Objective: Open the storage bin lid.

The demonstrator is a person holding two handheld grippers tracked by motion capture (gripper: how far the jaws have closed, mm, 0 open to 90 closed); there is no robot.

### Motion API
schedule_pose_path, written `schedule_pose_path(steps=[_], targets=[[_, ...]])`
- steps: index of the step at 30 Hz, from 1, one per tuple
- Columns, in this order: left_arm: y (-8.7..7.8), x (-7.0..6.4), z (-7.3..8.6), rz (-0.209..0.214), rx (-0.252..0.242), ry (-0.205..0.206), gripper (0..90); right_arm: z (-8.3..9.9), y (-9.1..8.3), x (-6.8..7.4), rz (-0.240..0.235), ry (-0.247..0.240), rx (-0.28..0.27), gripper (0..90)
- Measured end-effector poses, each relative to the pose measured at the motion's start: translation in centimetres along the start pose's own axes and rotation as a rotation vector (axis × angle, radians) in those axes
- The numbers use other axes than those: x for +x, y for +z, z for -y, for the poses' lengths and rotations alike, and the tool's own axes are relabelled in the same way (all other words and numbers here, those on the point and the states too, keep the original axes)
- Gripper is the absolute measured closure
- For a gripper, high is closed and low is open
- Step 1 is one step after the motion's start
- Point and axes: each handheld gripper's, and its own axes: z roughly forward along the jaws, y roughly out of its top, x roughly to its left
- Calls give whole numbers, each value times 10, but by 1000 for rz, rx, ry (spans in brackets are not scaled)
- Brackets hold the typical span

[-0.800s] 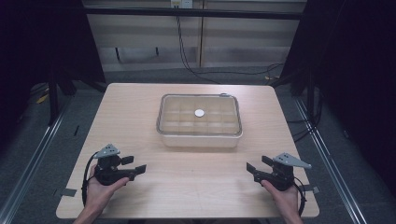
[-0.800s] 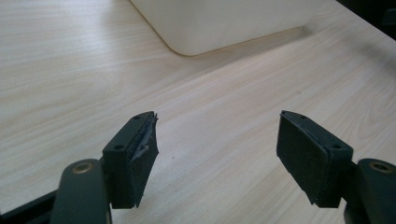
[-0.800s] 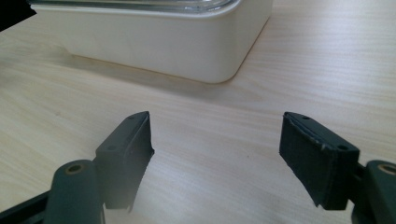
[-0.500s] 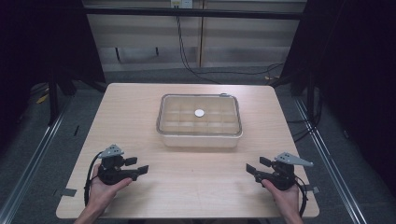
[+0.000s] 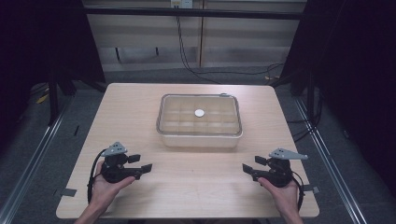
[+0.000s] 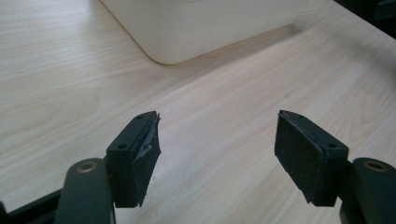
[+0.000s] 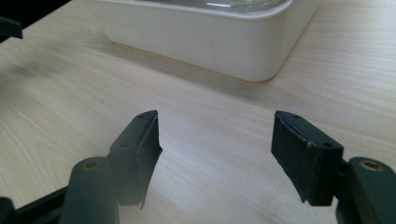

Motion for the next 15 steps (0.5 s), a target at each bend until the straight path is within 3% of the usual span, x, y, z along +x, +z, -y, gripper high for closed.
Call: schedule_pose_path(steps=[6,11,15], targets=[[1,3,-15,6,-19,4,305,-13,0,-3,-30,9,-62,353],[5,8,-26,-8,-31,-11,296,-24,3,-5,-18,-14,-45,350],[5,10,-33,-7,-33,6,295,-31,8,-7,-40,-8,-30,328]])
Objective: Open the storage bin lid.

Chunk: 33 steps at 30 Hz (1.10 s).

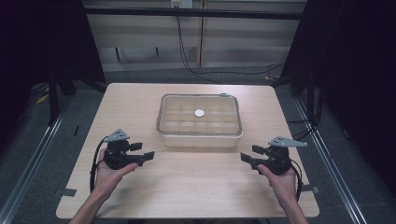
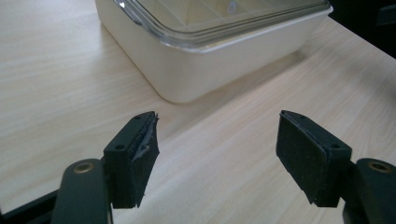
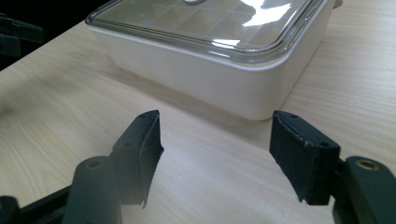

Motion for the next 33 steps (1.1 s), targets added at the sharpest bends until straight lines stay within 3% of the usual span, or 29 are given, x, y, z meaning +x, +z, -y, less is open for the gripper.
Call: schedule_pose_path(steps=[4,11,14,22,26,33], targets=[[1,6,-7,18,-5,-23,289,-8,4,-3,5,12,23,290],[6,10,-14,44,8,-32,307,-22,8,-3,2,8,3,274],[11,14,-18,58,15,-46,311,-26,11,-5,-10,2,8,332],[14,18,-36,12,-3,-19,278,-44,22,-16,-22,11,12,327],[16,17,-43,5,22,2,265,-48,27,-23,-44,56,29,334],[18,18,-51,-14,11,5,267,-59,31,-31,-23,52,36,303]])
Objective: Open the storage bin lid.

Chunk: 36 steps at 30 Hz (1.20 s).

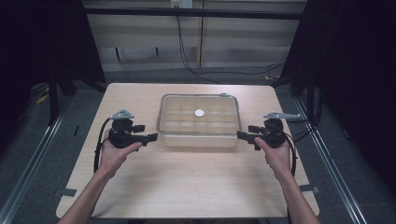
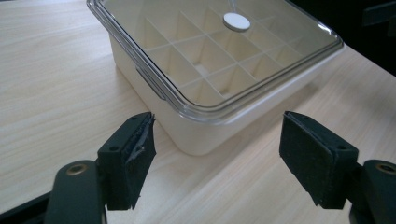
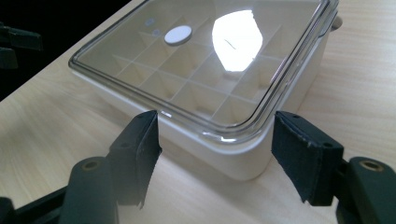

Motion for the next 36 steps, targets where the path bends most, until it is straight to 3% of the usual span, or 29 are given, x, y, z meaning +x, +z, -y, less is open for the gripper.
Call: schedule_pose_path(steps=[9,12,22,26,32,36], targets=[[9,6,-14,-28,-9,21,258,-12,11,-9,30,-6,20,266],[14,12,-17,-21,-18,-7,256,-15,14,-11,29,-2,29,260],[27,22,-35,-29,-20,-16,238,-23,29,-17,17,-15,58,239],[37,24,-36,-18,4,-25,236,-27,35,-19,23,-14,47,247],[49,33,-34,-29,31,-38,223,-36,47,-25,33,-8,71,257],[56,36,-34,-32,31,-52,207,-40,51,-31,42,1,62,223]])
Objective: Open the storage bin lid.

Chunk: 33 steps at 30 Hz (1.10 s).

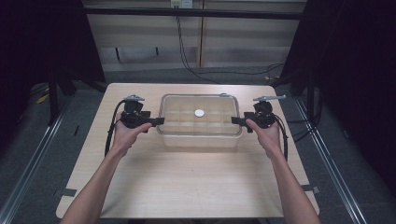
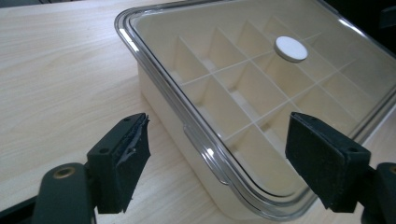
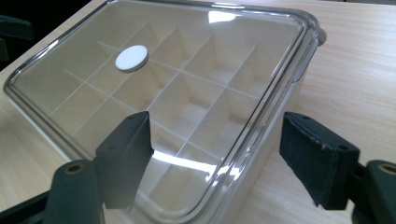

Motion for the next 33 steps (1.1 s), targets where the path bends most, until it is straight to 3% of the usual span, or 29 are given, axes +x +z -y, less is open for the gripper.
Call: schedule_pose_path(steps=[2,8,13,17,23,27,31,33], targets=[[5,0,0,4,10,-3,198,0,6,-3,-13,0,5,182],[13,2,0,9,23,-5,181,4,23,-4,-9,-3,55,181],[22,4,1,30,17,-48,186,4,28,-6,-13,7,58,181],[27,-1,-3,4,27,-6,187,2,30,-5,-16,10,51,169],[31,6,0,22,40,-31,190,2,30,-6,-18,19,57,169],[30,2,-1,36,35,3,264,2,32,-8,-21,27,57,154],[30,-1,-3,31,41,22,271,4,33,-7,-23,39,55,143],[29,0,-3,34,29,4,309,5,34,-8,-33,45,62,157]])
